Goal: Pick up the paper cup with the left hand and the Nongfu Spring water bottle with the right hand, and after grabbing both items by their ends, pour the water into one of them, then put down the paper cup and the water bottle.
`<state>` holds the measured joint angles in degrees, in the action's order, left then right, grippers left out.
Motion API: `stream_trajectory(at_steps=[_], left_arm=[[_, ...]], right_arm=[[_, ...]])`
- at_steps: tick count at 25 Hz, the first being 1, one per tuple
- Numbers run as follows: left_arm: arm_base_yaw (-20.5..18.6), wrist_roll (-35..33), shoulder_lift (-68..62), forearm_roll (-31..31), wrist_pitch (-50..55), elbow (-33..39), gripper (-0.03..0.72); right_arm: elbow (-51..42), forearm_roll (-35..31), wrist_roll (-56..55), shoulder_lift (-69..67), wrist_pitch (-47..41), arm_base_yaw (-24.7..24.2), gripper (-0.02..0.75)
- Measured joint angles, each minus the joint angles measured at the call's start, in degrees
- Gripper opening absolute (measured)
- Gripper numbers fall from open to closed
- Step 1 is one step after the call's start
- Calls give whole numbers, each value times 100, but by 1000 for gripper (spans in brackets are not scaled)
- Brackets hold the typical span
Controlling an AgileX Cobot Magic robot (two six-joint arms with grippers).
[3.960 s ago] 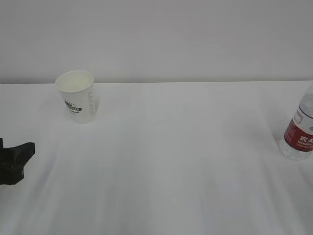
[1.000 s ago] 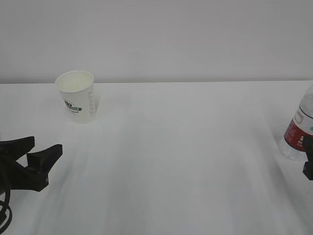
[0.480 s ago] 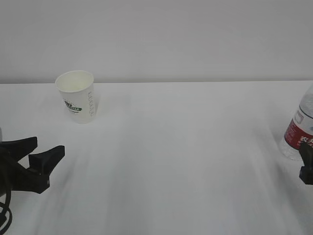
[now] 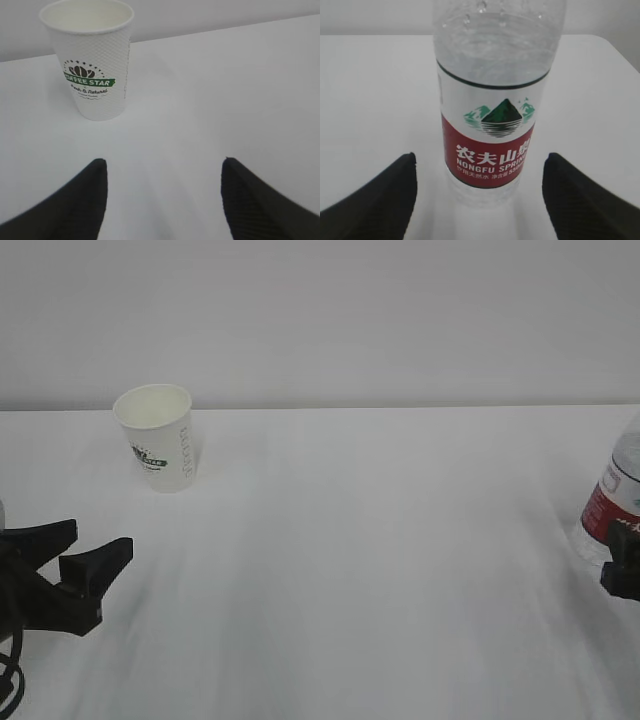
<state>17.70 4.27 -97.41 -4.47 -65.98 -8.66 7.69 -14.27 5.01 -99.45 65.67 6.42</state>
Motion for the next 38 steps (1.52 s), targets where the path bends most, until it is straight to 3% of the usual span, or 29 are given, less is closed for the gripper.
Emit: stream_trajectory(at_steps=[15, 32, 35, 38], left_arm=[[0, 9, 0, 0, 0, -3, 516], [0, 9, 0, 0, 0, -12, 516], [0, 9, 0, 0, 0, -12, 516], [0, 9, 0, 0, 0, -12, 516]], right_arm=[[408, 5, -10, -550, 0, 0, 591], [195, 663, 13, -550, 5, 0, 587], [192, 663, 13, -550, 5, 0, 536], [192, 597, 13, -550, 5, 0, 411]])
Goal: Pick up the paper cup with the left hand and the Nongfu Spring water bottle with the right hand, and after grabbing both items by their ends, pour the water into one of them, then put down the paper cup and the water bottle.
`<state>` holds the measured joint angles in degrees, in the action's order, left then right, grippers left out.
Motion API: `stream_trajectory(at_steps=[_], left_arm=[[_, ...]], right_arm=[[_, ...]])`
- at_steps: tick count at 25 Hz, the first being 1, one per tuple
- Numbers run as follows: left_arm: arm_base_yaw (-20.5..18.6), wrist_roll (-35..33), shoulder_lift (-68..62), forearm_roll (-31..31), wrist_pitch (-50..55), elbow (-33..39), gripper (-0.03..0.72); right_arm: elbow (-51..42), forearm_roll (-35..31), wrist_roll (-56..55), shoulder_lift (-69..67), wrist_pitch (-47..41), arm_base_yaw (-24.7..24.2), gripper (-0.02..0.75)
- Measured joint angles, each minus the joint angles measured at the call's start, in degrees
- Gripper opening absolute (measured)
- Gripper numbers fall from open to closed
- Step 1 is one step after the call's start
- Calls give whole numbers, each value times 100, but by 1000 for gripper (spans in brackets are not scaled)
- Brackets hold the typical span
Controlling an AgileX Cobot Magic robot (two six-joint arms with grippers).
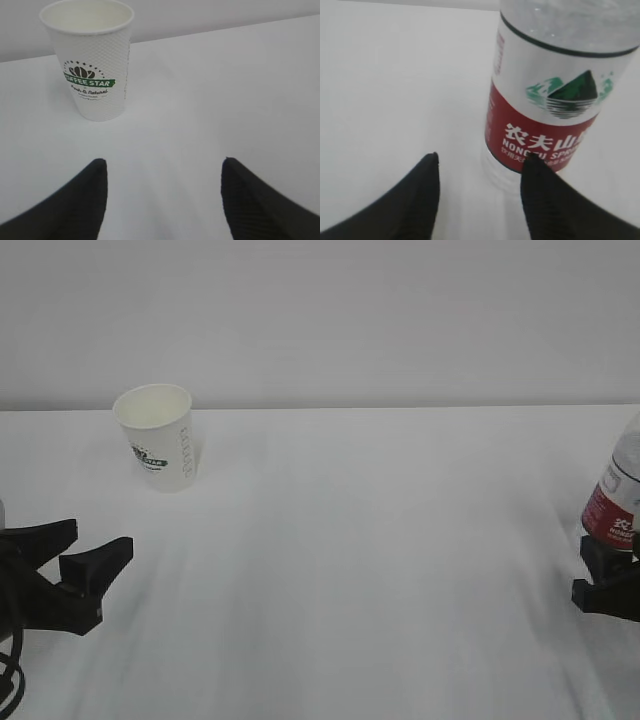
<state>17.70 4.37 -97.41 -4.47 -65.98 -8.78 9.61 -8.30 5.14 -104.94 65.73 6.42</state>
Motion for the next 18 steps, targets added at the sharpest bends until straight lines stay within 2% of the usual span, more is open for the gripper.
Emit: stream_trajectory(at_steps=[2, 5, 18], left_arm=[[0, 0, 0, 0, 0, 0, 516], [0, 0, 0, 0, 0, 0, 516], [0, 0, 0, 0, 0, 0, 516]], right_arm=[[0, -260, 0, 0, 0, 0, 330], [0, -637, 0, 0, 0, 0, 283], [0, -605, 11, 0, 8, -13, 270]])
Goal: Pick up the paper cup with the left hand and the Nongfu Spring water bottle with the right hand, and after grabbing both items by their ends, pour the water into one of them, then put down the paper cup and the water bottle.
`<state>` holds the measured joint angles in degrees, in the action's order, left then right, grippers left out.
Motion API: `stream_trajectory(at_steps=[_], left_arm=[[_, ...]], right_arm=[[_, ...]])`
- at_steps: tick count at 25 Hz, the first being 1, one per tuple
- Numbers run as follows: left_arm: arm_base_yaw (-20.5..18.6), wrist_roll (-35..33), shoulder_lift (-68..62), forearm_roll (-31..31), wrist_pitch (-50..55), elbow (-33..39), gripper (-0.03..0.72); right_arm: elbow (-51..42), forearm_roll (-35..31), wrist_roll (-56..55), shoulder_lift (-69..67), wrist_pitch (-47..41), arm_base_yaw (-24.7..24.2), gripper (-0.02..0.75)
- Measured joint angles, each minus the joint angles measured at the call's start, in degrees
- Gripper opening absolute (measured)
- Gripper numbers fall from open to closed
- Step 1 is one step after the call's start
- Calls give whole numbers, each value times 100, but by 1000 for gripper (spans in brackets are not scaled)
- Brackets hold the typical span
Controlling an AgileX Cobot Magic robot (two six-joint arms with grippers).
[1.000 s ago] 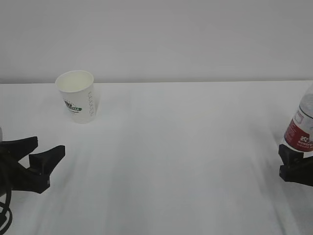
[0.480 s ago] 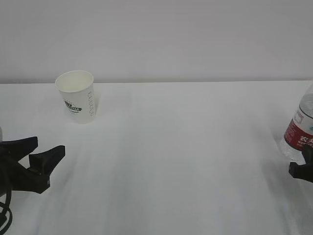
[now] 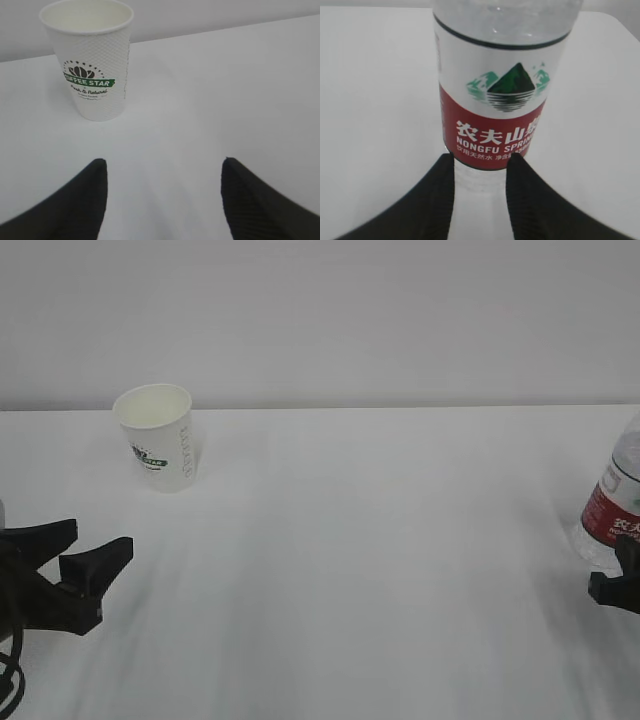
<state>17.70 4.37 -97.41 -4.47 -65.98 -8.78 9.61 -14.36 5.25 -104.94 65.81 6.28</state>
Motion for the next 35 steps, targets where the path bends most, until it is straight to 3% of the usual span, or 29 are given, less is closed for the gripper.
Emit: stream_trajectory(at_steps=[3, 7, 9, 22, 29, 35], left_arm=[[0, 0, 0, 0, 0, 0, 516], [0, 0, 0, 0, 0, 0, 516], [0, 0, 0, 0, 0, 0, 516], [0, 0, 0, 0, 0, 0, 516], [0, 0, 0, 0, 0, 0, 516], [0, 0, 0, 0, 0, 0, 516]], right_arm=[[0, 136, 0, 0, 0, 0, 308], [0, 250, 55, 0, 0, 0, 579], [0, 263, 175, 0, 0, 0, 626], [-9, 84, -288, 0, 0, 0, 644], [-9, 137, -291, 0, 0, -48, 617], [41, 645, -267, 0, 0, -792, 588]])
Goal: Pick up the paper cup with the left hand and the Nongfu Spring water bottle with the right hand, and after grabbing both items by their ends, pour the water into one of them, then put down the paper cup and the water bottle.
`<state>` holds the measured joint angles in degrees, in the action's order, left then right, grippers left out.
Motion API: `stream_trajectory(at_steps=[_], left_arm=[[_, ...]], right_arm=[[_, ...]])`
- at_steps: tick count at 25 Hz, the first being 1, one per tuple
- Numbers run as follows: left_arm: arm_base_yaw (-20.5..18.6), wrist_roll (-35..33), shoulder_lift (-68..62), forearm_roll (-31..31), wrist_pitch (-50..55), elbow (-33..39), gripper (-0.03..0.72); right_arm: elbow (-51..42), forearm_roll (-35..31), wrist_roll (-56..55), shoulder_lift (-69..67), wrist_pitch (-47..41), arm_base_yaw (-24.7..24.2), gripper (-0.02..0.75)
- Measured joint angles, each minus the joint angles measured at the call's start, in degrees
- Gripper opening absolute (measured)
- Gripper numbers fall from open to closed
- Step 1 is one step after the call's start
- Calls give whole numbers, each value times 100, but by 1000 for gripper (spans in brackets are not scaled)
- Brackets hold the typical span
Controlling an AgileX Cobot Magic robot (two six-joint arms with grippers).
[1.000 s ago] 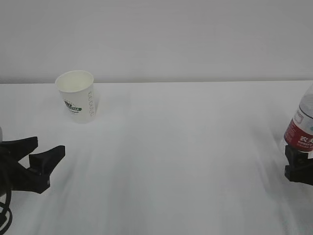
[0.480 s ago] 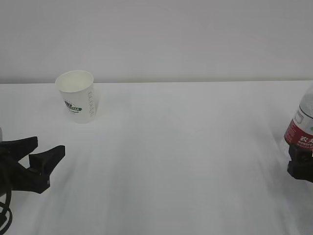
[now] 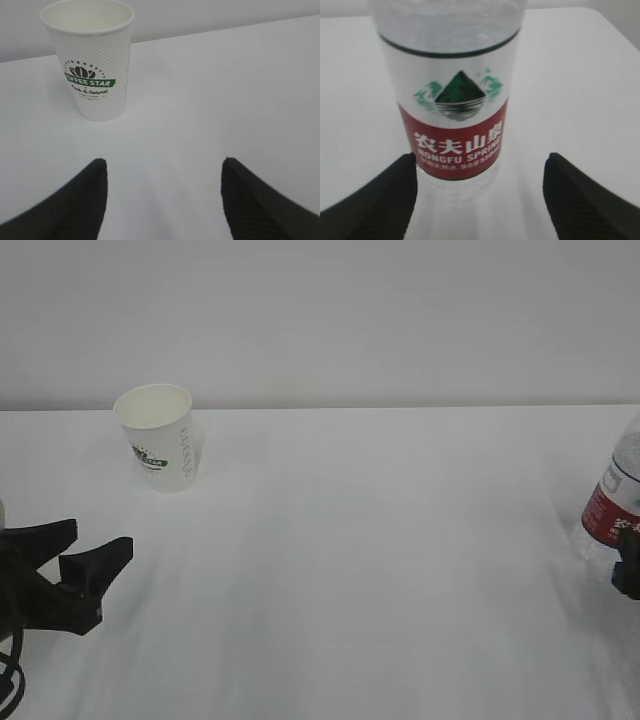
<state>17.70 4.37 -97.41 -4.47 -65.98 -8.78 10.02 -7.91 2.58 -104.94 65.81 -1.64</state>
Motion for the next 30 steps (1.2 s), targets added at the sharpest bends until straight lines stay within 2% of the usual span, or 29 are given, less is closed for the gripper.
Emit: stream_trajectory(at_steps=[2, 6, 15, 30], left_arm=[[0, 0, 0, 0, 0, 0, 516], [0, 0, 0, 0, 0, 0, 516], [0, 0, 0, 0, 0, 0, 516], [0, 0, 0, 0, 0, 0, 516]], right_arm=[[37, 305, 0, 0, 0, -203, 588], [185, 546, 183, 0, 0, -248, 587], [443, 505, 629, -359, 5, -248, 587], [644, 480, 6, -500, 5, -248, 587]])
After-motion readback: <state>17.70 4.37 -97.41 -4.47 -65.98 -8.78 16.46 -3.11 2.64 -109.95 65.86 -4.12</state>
